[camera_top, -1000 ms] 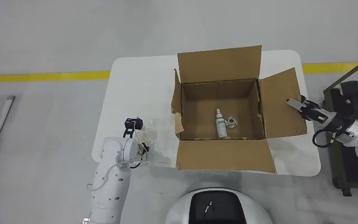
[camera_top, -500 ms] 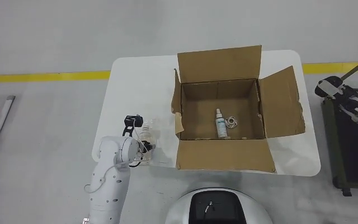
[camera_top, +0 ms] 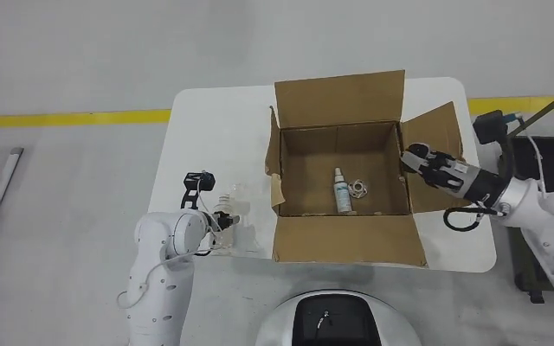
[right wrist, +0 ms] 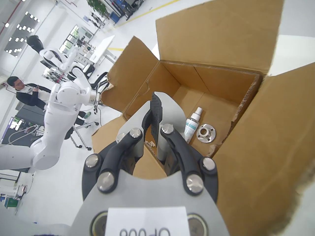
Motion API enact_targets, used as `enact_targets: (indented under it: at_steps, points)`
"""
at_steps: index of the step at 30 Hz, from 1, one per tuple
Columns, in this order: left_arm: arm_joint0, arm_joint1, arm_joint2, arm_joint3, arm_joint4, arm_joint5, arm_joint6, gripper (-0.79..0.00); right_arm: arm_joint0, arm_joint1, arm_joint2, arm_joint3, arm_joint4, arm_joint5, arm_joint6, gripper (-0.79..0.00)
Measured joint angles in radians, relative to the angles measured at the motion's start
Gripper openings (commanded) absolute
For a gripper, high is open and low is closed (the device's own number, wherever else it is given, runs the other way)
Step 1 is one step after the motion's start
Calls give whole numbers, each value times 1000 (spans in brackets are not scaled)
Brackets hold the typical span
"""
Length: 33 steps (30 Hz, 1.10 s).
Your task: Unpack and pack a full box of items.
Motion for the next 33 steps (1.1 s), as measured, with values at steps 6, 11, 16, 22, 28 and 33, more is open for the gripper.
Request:
enact_targets:
  at_steps: [6,11,16,22,28,33]
  points:
    - [0,0,0,0,1,0,0,0,22,-3,-36,19,6,0,-1,-785]
    - [0,0,0,0,1,0,0,0,22,-3,-36,19,5,0,-1,-785]
    - [0,0,0,0,1,0,0,0,18,-3,-35,-10,-67,56,-17,-785]
    - [0,0,0,0,1,0,0,0,122,-25,-197,-99,-240,444,-51,-785]
    - [0,0,0,0,1,0,0,0,350,-67,-487,-2,-507,703,85,-785]
    - [0,0,0,0,1,0,0,0,416,-87,-573,54,-544,746,78,-785]
